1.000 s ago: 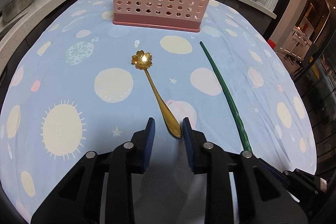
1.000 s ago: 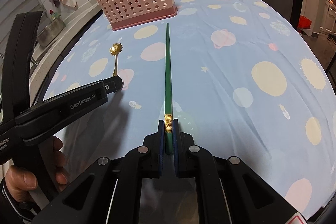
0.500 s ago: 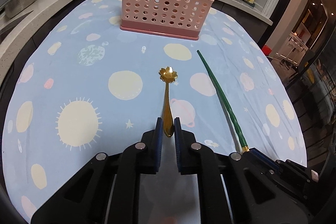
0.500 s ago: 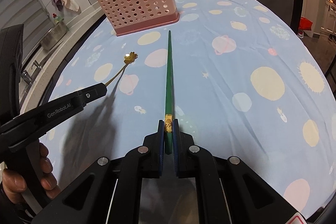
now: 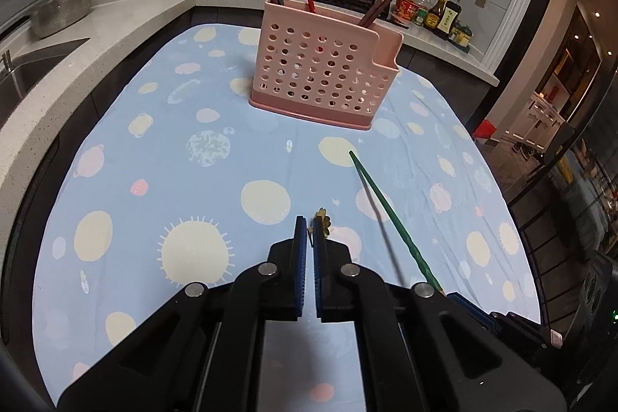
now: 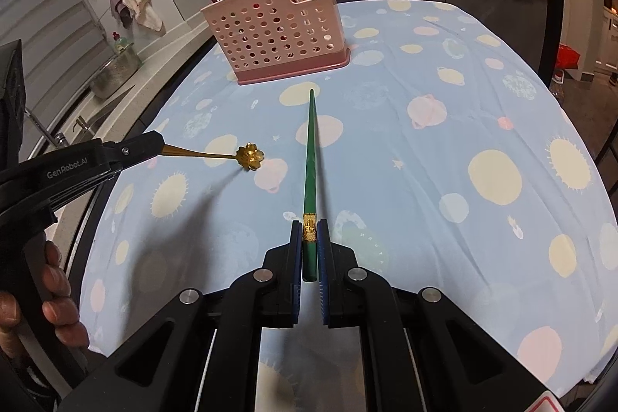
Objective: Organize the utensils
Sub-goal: 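Lift the spoon and chopstick and lower them into the pink holder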
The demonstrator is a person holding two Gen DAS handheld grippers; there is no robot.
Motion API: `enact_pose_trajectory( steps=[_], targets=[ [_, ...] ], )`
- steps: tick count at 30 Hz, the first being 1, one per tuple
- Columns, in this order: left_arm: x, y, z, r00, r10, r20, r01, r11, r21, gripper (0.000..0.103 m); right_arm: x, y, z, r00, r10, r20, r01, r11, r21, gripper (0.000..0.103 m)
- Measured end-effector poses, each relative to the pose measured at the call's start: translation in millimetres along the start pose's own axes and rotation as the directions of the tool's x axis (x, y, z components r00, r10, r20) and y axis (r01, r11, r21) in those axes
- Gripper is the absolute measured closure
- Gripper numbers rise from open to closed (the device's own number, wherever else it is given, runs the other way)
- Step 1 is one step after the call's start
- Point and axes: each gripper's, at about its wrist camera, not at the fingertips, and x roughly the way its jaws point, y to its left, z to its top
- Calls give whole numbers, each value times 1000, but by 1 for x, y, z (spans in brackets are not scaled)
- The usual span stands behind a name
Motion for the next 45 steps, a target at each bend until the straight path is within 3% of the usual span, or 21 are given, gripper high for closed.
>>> enact_pose_trajectory(
  steps=[11,23,35,45],
  targets=[
    [-17,3,13,999,4,40,-4,1000,16,102,-28,6,24,997,21,75,-22,1000,10,96],
    [-46,-4,45,993,-34,111,29,998,46,102,-75,20,91,969,61,238,-59,998,-16,96],
    [-67,-15,126,968,-116,222,92,989,114,102,-101,27,183,913,117,392,-113,993,-34,96],
    [-60,-18,200,946,-92,312,46,987,153,102,-105,44,262,844,123,521,-106,992,-63,96]
  ],
)
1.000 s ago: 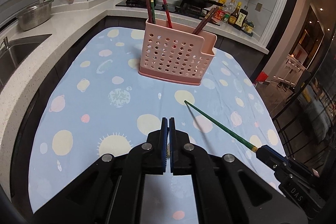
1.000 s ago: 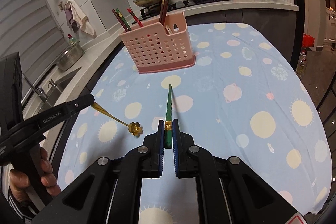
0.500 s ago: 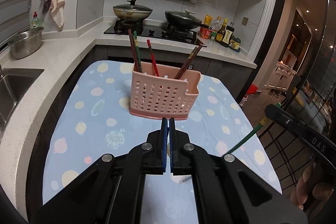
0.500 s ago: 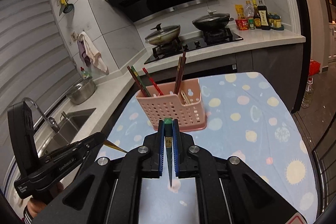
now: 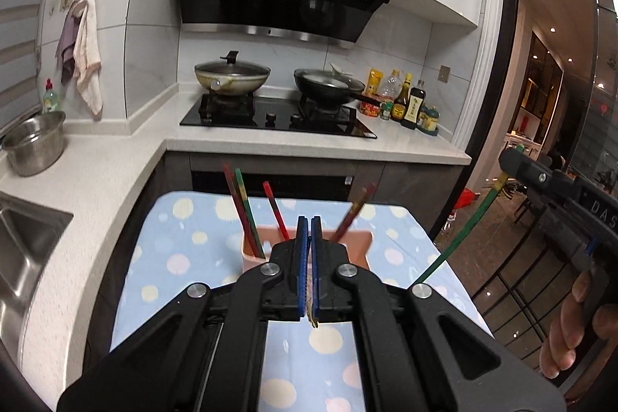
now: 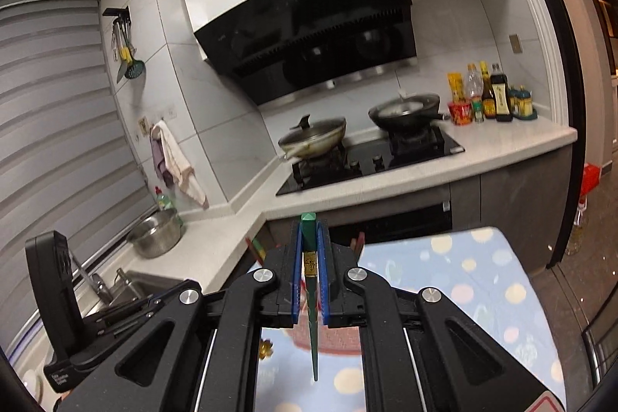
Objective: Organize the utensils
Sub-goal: 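Lift the spoon and chopstick and lower them into the pink holder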
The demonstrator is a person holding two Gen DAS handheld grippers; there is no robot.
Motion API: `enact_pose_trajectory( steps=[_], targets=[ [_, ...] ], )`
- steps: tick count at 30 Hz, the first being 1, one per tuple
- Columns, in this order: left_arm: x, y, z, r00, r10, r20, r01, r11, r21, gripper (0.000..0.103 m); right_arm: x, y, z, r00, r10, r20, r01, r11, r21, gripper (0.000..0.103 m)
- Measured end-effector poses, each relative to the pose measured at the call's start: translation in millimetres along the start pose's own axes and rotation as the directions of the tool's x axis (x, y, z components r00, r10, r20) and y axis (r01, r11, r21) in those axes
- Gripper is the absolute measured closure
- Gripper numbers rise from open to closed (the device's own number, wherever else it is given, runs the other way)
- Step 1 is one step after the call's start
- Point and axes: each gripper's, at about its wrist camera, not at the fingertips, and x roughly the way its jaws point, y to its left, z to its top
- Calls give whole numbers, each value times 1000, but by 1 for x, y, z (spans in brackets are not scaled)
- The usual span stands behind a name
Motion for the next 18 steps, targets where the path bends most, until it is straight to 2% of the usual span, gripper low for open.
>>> enact_pose_trajectory(
  steps=[9,18],
  targets=[
    [33,10,41,999,26,38,-27,1000,14,102,46,3,33,999,-2,46,2,1000,5,96],
    [67,24,40,999,36,3,-36,999,8,102,86,-1,35,999,-14,35,13,1000,25,96]
  ],
)
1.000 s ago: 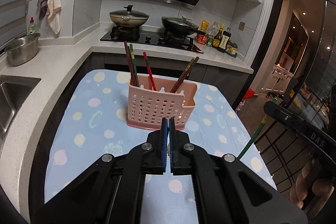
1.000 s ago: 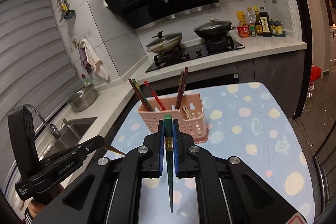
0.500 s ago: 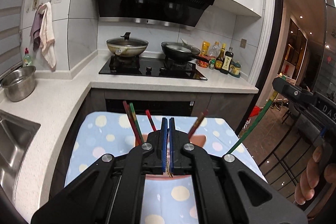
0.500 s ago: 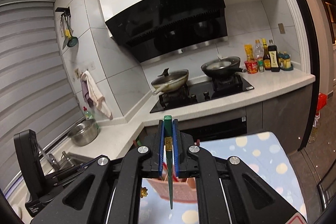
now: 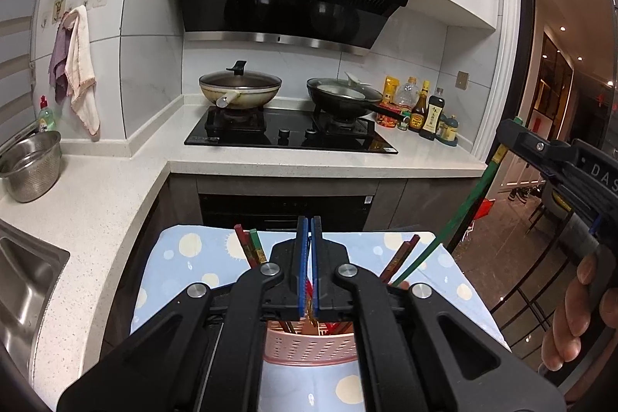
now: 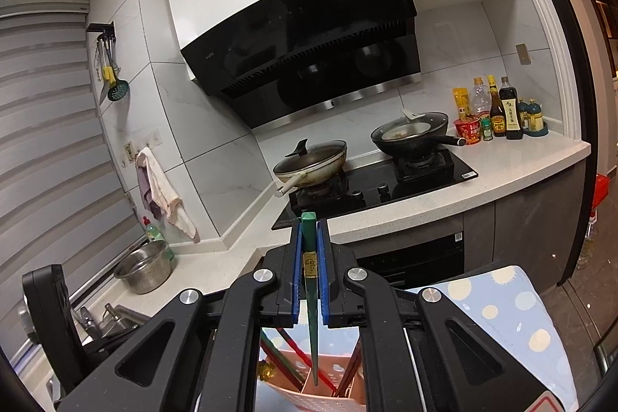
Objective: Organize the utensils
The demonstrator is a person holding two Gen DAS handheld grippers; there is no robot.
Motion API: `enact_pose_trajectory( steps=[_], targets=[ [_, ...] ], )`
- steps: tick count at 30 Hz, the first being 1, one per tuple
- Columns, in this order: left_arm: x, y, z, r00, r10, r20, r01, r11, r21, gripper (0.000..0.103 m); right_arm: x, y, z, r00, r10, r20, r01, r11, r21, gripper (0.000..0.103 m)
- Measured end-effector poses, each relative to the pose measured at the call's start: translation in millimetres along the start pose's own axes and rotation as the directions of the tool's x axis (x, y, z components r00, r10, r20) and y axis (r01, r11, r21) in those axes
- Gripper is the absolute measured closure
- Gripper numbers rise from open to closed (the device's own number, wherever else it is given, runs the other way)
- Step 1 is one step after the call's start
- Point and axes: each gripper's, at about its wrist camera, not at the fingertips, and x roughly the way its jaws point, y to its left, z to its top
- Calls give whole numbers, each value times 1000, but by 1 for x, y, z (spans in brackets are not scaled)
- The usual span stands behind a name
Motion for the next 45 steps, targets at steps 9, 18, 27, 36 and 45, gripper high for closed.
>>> enact_pose_trajectory(
  steps=[9,18,27,36,45],
  targets=[
    [26,12,-18,998,6,-57,-8,1000,-26,102,31,-8,-34,994,-33,-101,31,999,-12,96],
    [37,20,-30,996,19,-91,-23,999,-44,102,44,-10,-58,985,-52,-165,46,998,-38,96],
    [25,23,-34,995,56,-77,-61,996,-63,56,30,-8,-64,985,-81,-152,74,996,-54,73],
    [2,21,-51,992,79,-94,-85,994,-65,46,-1,1,-78,978,-108,-176,91,990,-104,63],
    [-32,13,-76,989,97,-112,-104,992,-67,42,-35,11,-107,956,-141,-259,106,984,-143,60]
  ],
)
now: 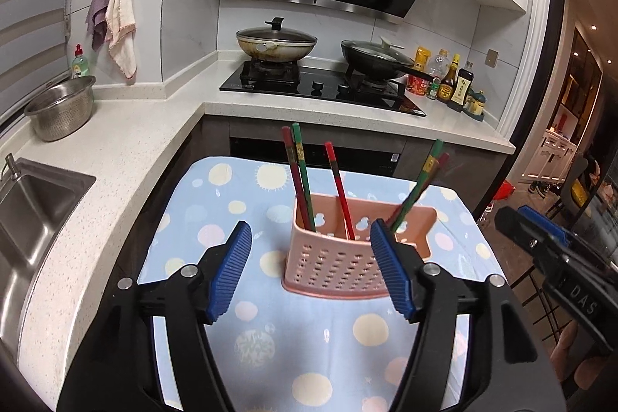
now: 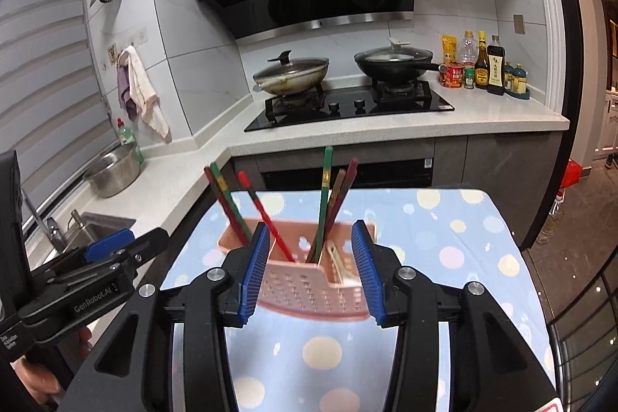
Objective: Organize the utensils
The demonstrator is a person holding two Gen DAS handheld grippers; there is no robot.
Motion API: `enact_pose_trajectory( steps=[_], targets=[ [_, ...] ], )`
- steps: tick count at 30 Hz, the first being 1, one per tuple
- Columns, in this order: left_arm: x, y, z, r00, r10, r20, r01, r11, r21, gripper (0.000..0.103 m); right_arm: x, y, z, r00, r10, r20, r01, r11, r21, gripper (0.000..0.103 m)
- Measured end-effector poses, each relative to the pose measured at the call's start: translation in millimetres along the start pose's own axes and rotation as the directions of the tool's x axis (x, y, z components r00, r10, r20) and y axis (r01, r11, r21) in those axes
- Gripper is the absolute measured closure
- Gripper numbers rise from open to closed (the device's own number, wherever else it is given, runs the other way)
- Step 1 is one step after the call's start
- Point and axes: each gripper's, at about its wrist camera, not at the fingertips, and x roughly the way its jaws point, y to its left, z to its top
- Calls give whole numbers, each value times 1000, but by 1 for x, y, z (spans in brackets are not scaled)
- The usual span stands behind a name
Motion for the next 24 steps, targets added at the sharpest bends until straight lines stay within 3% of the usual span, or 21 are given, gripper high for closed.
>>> enact_pose_trajectory(
  steps=[7,11,19,24],
  targets=[
    [-19,-6,-22,1000,6,-26,-6,1000,12,38,-17,6,-28,998,-19,-65,19,1000,-12,60],
    [-27,-8,-35,999,28,-38,-27,1000,11,26,-24,6,-39,995,-30,-100,30,1000,4,58],
    [-40,-13,-62,995,67,-72,-66,998,15,26,-35,1,-64,989,-42,-142,46,999,24,58],
    [-46,-16,-75,991,102,-82,-100,995,30,18,-40,0,-75,985,-57,-160,60,998,16,58]
  ],
)
